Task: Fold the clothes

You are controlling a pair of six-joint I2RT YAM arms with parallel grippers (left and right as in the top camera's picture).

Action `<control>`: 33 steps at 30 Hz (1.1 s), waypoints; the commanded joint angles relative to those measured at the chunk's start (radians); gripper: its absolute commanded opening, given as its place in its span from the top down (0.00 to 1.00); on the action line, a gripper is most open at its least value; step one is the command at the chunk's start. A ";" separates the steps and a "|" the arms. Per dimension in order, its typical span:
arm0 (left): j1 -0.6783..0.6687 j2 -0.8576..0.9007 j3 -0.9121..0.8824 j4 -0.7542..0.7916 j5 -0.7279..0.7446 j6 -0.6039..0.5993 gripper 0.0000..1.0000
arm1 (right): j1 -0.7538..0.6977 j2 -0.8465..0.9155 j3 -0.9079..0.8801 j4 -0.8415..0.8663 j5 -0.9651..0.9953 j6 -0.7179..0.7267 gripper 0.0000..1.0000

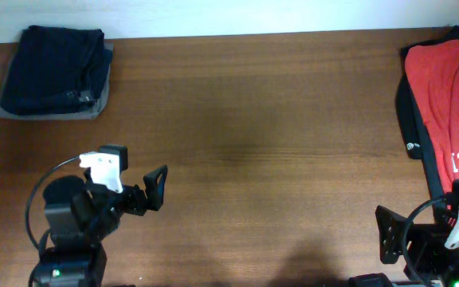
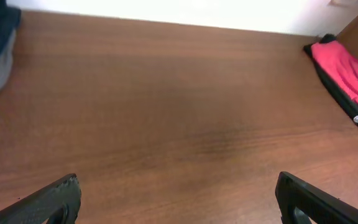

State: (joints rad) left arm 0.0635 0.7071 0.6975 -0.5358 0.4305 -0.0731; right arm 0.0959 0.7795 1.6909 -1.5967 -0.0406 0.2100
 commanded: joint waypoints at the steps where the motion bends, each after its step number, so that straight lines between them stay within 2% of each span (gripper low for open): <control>1: -0.004 0.034 -0.005 0.005 0.006 -0.012 0.00 | 0.002 0.002 0.000 0.000 0.027 0.008 0.01; 15: -0.004 0.162 -0.005 0.072 -0.009 -0.013 0.00 | 0.002 0.002 0.000 -0.001 0.027 0.008 0.01; 33: -0.004 0.278 -0.005 0.072 -0.008 -0.012 0.00 | 0.002 0.002 0.000 0.000 0.027 0.008 0.01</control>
State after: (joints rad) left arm 0.0635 0.9707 0.6971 -0.4686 0.4263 -0.0765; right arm 0.0959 0.7795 1.6909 -1.5970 -0.0372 0.2100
